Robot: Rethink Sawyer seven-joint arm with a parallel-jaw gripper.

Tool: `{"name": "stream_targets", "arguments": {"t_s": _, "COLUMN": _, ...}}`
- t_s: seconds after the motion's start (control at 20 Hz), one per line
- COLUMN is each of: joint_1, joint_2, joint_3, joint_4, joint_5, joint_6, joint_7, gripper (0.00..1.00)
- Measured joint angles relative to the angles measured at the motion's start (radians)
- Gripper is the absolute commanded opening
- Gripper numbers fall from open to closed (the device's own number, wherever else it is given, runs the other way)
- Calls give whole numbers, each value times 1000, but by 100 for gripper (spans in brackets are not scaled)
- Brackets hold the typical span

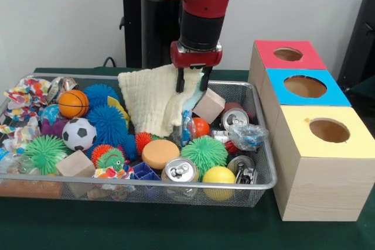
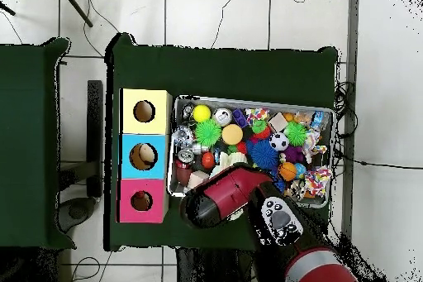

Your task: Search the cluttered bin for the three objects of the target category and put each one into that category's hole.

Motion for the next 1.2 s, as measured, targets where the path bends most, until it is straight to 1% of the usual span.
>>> {"name": "stream_targets", "arguments": {"t_s": 0.15, "joint_1": 5, "joint_2": -22, "joint_3": 2, "joint_4": 22, "joint_5": 37, "joint_6": -9, "joint_7": 0, "gripper": 100}}
{"name": "stream_targets", "arguments": {"t_s": 0.5, "joint_1": -5, "joint_2": -96, "joint_3": 44, "joint_4": 78, "joint_5": 190, "joint_6": -12, "joint_7": 0, "gripper": 100}}
{"name": "stream_targets", "arguments": {"t_s": 0.7, "joint_1": -14, "joint_2": -138, "joint_3": 71, "joint_4": 92, "joint_5": 257, "joint_6": -12, "joint_7": 0, "gripper": 100}}
{"name": "stream_targets", "arguments": {"t_s": 0.85, "joint_1": -19, "joint_2": -165, "joint_3": 75, "joint_4": 92, "joint_5": 305, "joint_6": -12, "joint_7": 0, "gripper": 100}}
{"name": "stream_targets", "arguments": {"t_s": 1.05, "joint_1": -20, "joint_2": -169, "joint_3": 75, "joint_4": 82, "joint_5": 329, "joint_6": -12, "joint_7": 0, "gripper": 100}}
{"name": "stream_targets", "arguments": {"t_s": 1.2, "joint_1": -18, "joint_2": -158, "joint_3": 75, "joint_4": 52, "joint_5": 337, "joint_6": -12, "joint_7": 0, "gripper": 100}}
